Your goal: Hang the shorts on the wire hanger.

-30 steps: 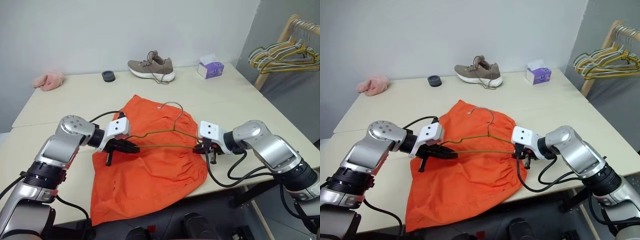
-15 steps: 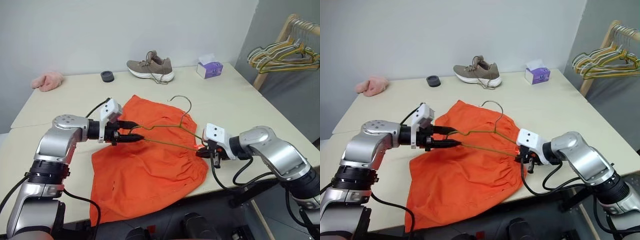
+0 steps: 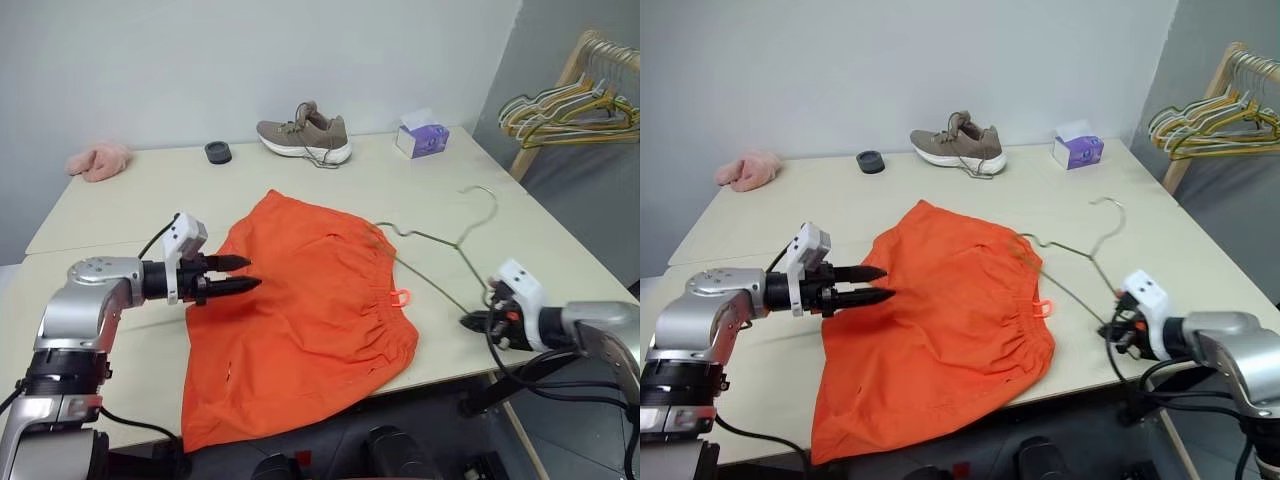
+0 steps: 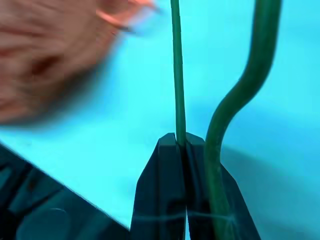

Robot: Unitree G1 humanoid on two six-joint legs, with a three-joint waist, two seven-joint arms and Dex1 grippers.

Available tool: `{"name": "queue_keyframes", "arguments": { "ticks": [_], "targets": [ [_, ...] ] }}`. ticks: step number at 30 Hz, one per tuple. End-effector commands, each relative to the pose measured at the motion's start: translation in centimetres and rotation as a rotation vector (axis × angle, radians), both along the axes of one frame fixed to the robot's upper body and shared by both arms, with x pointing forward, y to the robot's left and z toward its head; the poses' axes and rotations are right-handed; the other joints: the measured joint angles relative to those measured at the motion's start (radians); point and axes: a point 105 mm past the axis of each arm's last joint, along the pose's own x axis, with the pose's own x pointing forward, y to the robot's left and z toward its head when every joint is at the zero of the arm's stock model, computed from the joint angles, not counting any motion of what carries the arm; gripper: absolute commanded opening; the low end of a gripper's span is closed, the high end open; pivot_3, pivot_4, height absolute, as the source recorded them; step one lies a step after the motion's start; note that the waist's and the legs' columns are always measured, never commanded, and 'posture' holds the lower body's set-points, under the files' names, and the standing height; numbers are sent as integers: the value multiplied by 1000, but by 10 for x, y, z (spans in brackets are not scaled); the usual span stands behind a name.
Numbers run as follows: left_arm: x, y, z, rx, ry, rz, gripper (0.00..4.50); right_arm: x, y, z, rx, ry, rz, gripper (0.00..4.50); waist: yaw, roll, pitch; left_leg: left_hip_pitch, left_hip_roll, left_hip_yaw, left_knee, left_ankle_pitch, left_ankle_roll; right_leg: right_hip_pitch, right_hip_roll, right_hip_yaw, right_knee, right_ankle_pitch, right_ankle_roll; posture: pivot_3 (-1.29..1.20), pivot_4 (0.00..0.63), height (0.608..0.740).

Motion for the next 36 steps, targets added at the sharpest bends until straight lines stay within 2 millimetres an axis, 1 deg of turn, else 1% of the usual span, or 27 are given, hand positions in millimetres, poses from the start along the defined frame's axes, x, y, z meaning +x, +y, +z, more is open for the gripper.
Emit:
{"name": "queue_keyframes", "arguments": {
  "ticks": [1, 4, 6, 11, 15, 19, 22, 25, 30, 33, 36],
  "targets": [
    [-7, -13, 15, 17, -84, -111, 2859, -3, -16, 0, -15, 2, -67, 0, 0, 0, 0, 0, 0, 0, 0, 0, 0, 0, 0, 0, 0, 0, 0, -265, 50, 740],
    [-8, -15, 16, 22, -94, -135, 2859, -12, -17, -10, -33, 56, -55, 0, 0, 1, 0, 2, 0, 1, 0, 0, 0, 2, 3, 1, 0, 0, 0, -265, 50, 740],
    [-5, -15, 18, 21, -114, -126, 2859, -16, -12, -12, -22, 77, -28, 0, -4, 1, 0, 2, 1, 1, 0, 0, 0, 1, 4, 1, 0, 0, 1, -265, 50, 740],
    [5, -8, 24, 37, -159, -80, 2859, -23, 11, -14, 28, 127, 76, 0, -7, 0, -1, 2, 2, 0, 0, 0, 0, 1, 4, 1, -1, 0, 1, -256, 48, 740],
    [7, -5, 25, 46, -169, -65, 2859, -20, 21, -11, 49, 140, 119, 0, -16, 0, -1, 2, 2, 1, 0, 0, 0, 1, 4, 1, -1, 0, 1, -248, 46, 740],
    [10, 3, 28, 60, -185, -29, 2859, -11, 26, 0, 59, 115, 147, 0, -18, 0, 0, 1, 2, 0, 0, 0, 0, 1, 4, 1, -1, 0, 1, -238, 43, 740],
    [17, 16, 32, 68, -211, 48, 2859, -5, 28, 13, 71, 94, 169, 0, -17, 0, 0, 1, 2, 0, -1, 0, 0, 1, 4, 1, -1, 0, 1, -236, 42, 740],
    [22, 26, 33, 77, -226, 96, 2859, -4, 30, 18, 80, 100, 186, 0, -17, 0, -1, 1, 2, 0, 0, 0, 0, 0, 4, 0, -1, 0, 1, -234, 41, 740],
    [24, 31, 32, 82, -233, 117, 2859, -4, 34, 6, 63, 149, 199, 0, -16, 0, -1, 0, 1, 0, 0, 0, 0, 0, 3, 0, -1, 0, 1, -225, 39, 740],
    [23, 29, 31, 79, -234, 111, 2859, 2, 34, -4, 50, 162, 178, 0, -15, 0, -1, 0, 1, 0, 0, 0, 0, 0, 3, 0, -1, 0, 1, -224, 39, 740],
    [23, 26, 31, 76, -232, 102, 2859, 7, 38, -6, 78, 175, 168, 0, -16, 0, -1, 0, 1, 0, 0, 0, 0, 0, 3, 0, -1, 0, 1, -217, 40, 740]
  ]
}}
